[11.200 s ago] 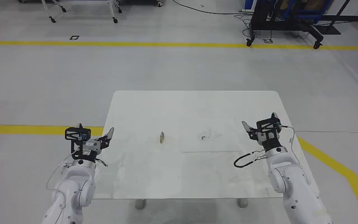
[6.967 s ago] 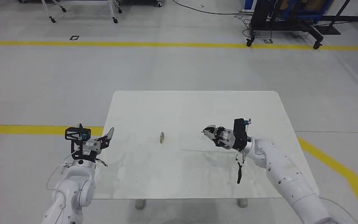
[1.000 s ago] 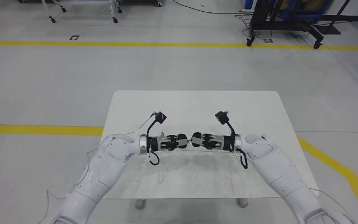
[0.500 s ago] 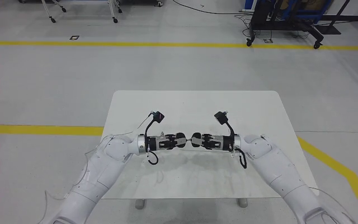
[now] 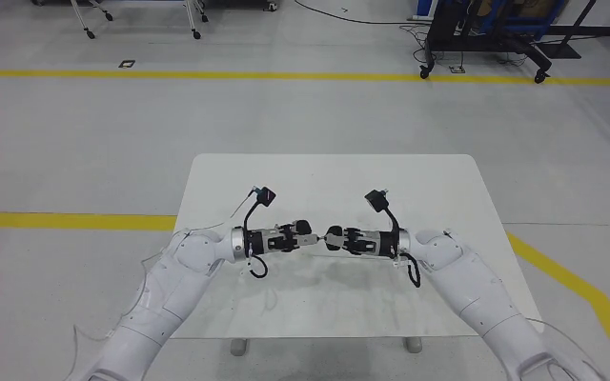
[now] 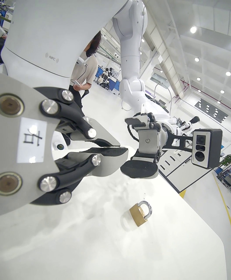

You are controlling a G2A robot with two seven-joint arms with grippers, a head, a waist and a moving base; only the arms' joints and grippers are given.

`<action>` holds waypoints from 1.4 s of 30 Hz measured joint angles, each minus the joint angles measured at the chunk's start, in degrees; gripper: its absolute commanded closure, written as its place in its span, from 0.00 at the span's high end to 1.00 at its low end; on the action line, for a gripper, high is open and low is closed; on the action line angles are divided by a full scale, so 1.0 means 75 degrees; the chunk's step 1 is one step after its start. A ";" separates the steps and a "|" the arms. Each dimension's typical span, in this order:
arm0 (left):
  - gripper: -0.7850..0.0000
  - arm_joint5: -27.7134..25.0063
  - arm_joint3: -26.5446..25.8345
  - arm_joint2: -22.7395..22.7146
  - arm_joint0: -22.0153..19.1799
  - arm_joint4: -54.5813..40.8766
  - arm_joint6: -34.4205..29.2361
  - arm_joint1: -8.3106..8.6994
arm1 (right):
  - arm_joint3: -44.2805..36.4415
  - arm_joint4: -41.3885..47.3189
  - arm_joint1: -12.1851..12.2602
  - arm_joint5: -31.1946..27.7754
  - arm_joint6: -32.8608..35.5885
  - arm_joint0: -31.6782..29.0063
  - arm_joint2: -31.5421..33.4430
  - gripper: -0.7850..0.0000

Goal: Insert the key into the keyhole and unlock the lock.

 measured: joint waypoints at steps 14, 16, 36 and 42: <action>1.00 0.0140 -0.0348 -0.0417 0.0343 0.0895 0.1036 0.0131 | -0.0396 -0.0594 0.0160 -0.0385 -0.0601 -0.0329 0.0454 0.00; 0.97 -0.0008 -0.0412 -0.0360 0.0377 0.0651 0.0885 0.0127 | -0.0508 -0.0633 0.0142 -0.0247 -0.0533 -0.0336 0.0320 0.00; 0.26 -0.0223 -0.0473 -0.0052 0.0316 0.0624 0.0716 0.0111 | 0.0092 -0.0164 -0.0106 -0.0239 -0.0377 0.0256 -0.0531 0.00; 0.20 -0.0271 -0.0458 -0.0028 0.0288 0.0616 0.0716 0.0118 | 0.0178 -0.0094 -0.0110 -0.0234 -0.0394 0.0298 -0.0551 0.00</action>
